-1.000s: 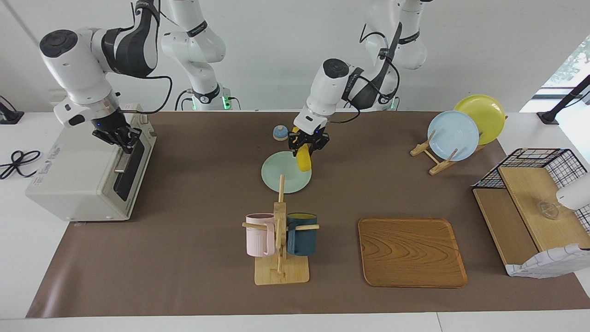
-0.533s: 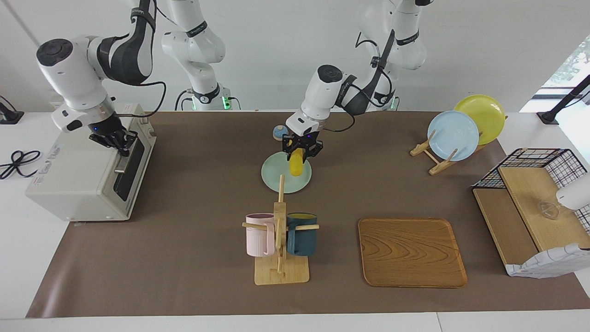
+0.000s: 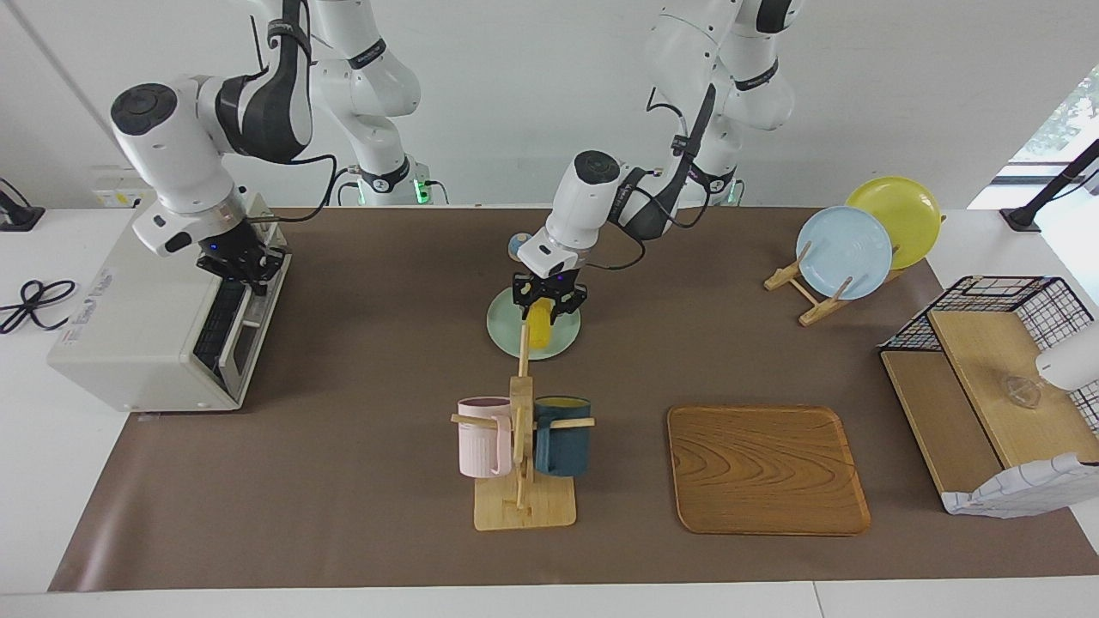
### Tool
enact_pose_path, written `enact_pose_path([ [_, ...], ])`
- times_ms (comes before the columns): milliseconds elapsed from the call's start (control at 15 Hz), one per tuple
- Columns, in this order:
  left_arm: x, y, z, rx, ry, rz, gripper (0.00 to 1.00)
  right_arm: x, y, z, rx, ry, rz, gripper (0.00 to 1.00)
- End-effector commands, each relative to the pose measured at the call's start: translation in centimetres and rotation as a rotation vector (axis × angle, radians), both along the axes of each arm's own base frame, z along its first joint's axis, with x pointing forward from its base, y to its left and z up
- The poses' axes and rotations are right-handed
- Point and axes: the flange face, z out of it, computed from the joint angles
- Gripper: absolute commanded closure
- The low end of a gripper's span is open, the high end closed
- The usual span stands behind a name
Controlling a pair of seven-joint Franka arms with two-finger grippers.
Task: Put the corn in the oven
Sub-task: 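Lower the corn onto the plate while the right gripper opens the oven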
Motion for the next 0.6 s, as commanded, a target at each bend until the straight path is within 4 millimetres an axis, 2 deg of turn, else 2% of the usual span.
enact_pose_path([
  [0, 0.5, -0.4, 0.3, -0.014, -0.018, -0.009, 0.92, 1.4, -0.5, -3.8, -0.005, -0.015, -0.002, 1.00],
  [67, 0.5, -0.4, 0.3, -0.013, -0.016, -0.007, 0.35, 1.4, -0.3, -4.5, -0.006, -0.018, 0.003, 1.00],
  [133, 0.4, -0.4, 0.4, -0.011, -0.013, -0.008, 0.00, 1.7, -0.1, -5.4, -0.006, -0.027, 0.008, 1.00],
  [333, 0.2, -0.1, 1.5, -0.001, 0.005, -0.013, 0.00, 2.3, 0.6, -7.8, 0.001, -0.025, 0.017, 1.00],
  [400, 0.3, 0.3, 2.2, 0.002, 0.013, -0.010, 0.00, 2.7, 1.9, -8.5, 0.005, -0.035, 0.020, 1.00],
  [533, 1.3, 2.5, 4.9, 0.021, 0.052, 0.018, 0.00, 2.6, 4.2, -9.2, 0.006, -0.056, 0.008, 1.00],
])
